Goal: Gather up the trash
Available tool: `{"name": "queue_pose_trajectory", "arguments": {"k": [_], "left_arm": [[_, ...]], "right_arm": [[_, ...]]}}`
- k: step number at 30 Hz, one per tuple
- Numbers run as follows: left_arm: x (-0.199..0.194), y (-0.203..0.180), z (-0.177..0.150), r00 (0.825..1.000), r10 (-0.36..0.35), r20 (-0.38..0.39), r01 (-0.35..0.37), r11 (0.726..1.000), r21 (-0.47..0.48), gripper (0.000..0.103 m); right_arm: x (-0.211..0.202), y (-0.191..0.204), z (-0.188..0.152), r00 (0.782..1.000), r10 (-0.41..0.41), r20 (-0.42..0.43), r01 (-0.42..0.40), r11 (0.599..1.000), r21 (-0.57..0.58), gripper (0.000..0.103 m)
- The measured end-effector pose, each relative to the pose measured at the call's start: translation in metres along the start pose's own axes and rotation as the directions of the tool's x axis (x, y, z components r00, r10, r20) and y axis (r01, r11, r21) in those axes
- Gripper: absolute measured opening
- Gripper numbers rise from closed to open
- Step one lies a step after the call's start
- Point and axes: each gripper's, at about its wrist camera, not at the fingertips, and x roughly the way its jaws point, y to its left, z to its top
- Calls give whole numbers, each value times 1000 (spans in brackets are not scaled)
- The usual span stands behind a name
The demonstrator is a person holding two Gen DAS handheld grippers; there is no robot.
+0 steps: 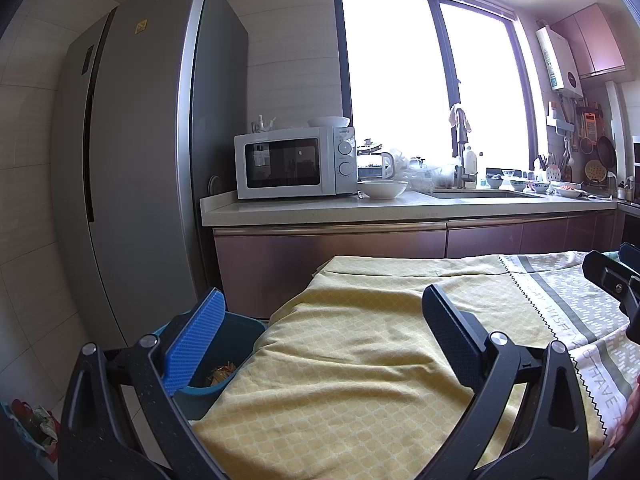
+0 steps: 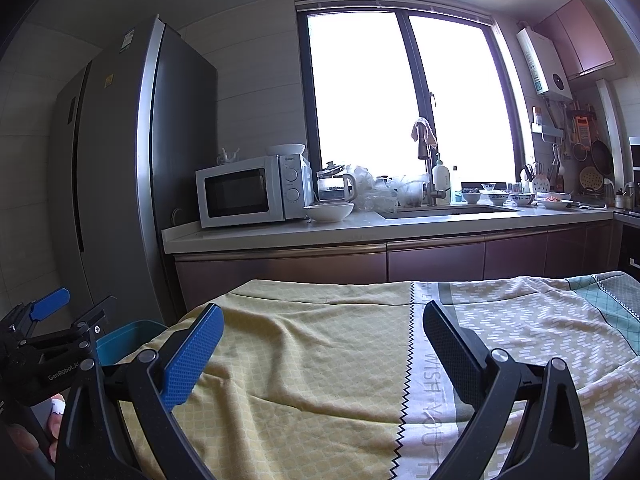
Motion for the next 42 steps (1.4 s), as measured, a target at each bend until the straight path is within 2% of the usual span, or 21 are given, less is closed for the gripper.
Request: {"name": "queue_pose_trajectory", "arguments": {"k": [20, 42], "left_arm": [[2, 0, -1, 1000, 2, -5, -2, 1000, 3, 97], [9, -7, -3, 999, -26, -33, 27, 1000, 9, 97]], "right_arm": [[1, -1, -1, 1000, 0, -1, 0, 1000, -1, 97], [7, -11, -4, 1000, -5, -14, 6, 1000, 9, 97]]}}
